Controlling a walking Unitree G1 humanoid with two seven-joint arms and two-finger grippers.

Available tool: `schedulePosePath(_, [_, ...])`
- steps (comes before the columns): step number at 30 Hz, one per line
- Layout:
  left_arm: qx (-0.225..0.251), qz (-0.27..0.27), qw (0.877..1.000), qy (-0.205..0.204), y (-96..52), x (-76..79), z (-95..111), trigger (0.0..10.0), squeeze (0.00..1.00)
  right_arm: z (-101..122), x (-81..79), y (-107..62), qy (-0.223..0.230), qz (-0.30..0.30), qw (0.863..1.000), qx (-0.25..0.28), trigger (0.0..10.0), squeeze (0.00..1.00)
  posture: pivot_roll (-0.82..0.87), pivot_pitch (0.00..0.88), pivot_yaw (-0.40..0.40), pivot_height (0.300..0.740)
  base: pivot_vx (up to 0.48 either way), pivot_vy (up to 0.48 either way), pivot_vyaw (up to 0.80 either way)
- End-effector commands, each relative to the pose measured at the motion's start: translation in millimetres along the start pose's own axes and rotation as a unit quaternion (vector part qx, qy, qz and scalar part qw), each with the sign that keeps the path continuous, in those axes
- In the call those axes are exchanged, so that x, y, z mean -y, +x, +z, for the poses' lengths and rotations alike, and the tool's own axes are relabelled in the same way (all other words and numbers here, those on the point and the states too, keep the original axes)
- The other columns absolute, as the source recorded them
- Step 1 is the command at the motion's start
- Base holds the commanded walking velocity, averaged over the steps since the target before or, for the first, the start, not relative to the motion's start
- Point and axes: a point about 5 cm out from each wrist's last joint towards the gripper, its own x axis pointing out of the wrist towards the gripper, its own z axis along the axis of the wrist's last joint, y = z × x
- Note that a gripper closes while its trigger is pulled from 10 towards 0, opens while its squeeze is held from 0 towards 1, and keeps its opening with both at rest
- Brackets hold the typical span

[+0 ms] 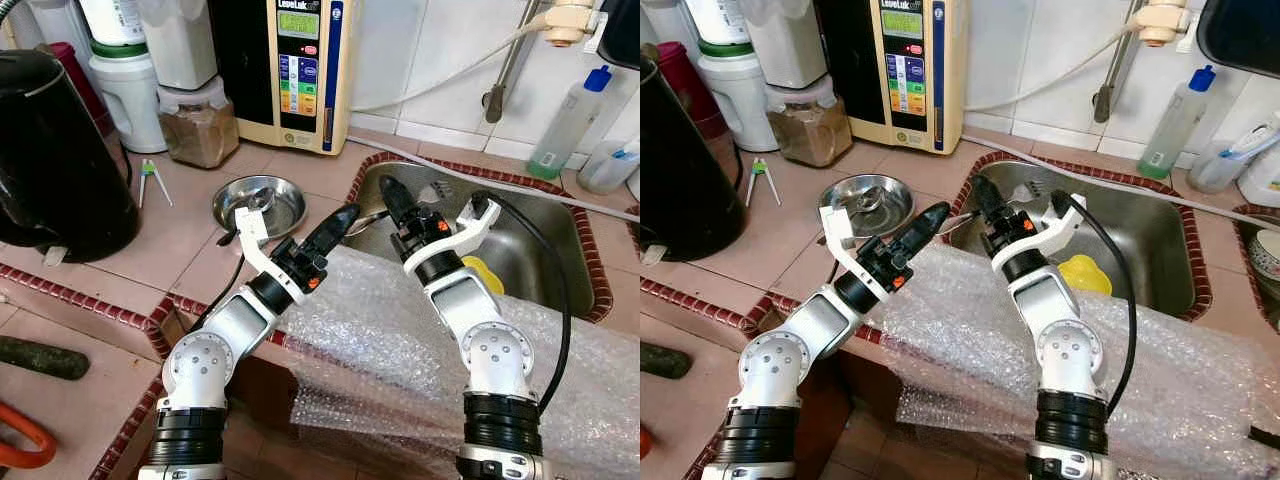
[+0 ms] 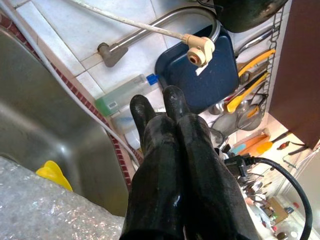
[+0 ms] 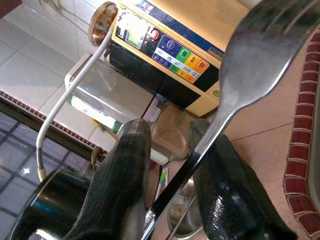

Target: Kitchen organization

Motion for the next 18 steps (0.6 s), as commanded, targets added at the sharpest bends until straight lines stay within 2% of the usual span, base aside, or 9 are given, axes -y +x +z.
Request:
schedulePosePath(1, [-0.007, -0.007, 1.000, 0.014, 3.0, 5.0, 0, 0.0, 0.00, 0, -9.7, 2.1, -0.002, 0.024, 1.000, -0.002, 0.0, 0.00, -0.03, 0.051, 0.000, 0.740, 0.000, 0.000, 0.00])
schedulePosePath(9, [-0.006, -0.001, 1.000, 0.009, 2.8, 2.9, 0, 0.0, 0.00, 3, -3.4, 0.4, -0.007, 0.002, 1.000, 0.007, 0.0, 0.00, -0.04, 0.049, 0.002, 0.740, 0.000, 0.000, 0.00])
schedulePosePath(16, [-0.011, 0.028, 0.999, 0.029, 1.4, -5.4, -2, 0.0, 0.00, 6, 0.2, -0.2, -0.034, -0.023, 0.999, 0.011, 0.0, 0.00, -0.05, 0.047, 0.012, 0.740, 0.000, 0.000, 0.00])
schedulePosePath(17, [-0.011, 0.041, 0.998, 0.039, 1.7, -8.3, -2, 2.0, 0.00, 7, 1.8, -0.3, -0.045, -0.030, 0.998, 0.012, 0.0, 0.00, -0.05, 0.047, 0.012, 0.740, 0.000, 0.000, 0.00])
schedulePosePath(18, [-0.010, 0.052, 0.997, 0.047, 2.1, -11.0, -2, 4.9, 0.00, 8, 3.3, -0.3, -0.050, -0.037, 0.998, 0.015, 0.0, 0.00, -0.05, 0.046, 0.013, 0.740, 0.000, 0.000, 0.00])
